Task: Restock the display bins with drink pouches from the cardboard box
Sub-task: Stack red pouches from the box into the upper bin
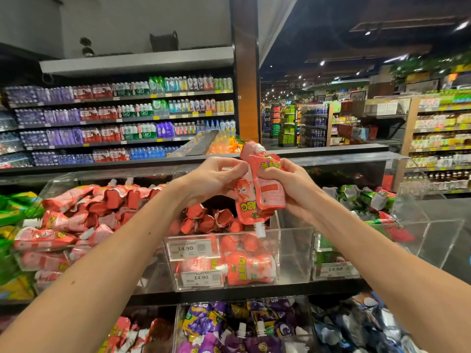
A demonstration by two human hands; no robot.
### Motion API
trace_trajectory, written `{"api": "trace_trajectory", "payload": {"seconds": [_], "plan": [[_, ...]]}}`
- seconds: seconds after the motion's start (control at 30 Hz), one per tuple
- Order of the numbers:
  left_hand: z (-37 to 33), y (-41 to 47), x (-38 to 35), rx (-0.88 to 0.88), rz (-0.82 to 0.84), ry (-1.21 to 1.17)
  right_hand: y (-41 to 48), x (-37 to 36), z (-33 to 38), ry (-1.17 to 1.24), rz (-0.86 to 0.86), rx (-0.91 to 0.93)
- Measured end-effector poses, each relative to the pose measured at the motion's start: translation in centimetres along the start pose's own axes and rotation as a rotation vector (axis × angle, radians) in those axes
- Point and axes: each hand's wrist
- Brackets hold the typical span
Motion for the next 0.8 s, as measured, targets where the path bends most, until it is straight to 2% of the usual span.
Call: {"api": "trace_trajectory", "payload": {"seconds": [0.1, 0.27, 0.43, 0.6, 0.8], "plan": [[-0.6, 0.0, 1.0, 0.002, -0.036, -0.025, 0.2, 0.8, 0.7, -0.026, -0.054, 0.053], [-1.0, 0.8, 1.8, -0.042, -0.079, 0.121, 0.3, 3.0, 2.0, 0.040, -0.170, 0.119], [2.5, 3.7, -0.8, -0.086, -0.057, 0.484, 0.1, 3.5, 1.8, 0.074, -0.166, 0.092], [7.7, 6.9, -1.3, -0.106, 0.043, 1.054, 0.2, 3.5, -0.1, -0.004, -0.185, 0.076], [9.2, 8.0, -1.9, -0.044, 0.131, 1.194, 0.4, 3.9, -1.2, -0.053, -0.164, 0.060]]}}
Point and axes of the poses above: each hand's wrist, its own y-axis towards the middle knuckle, its own x-axis out of the back of the hand, z = x × y, and after that the axes turned 11 degrees about -y, right-handed
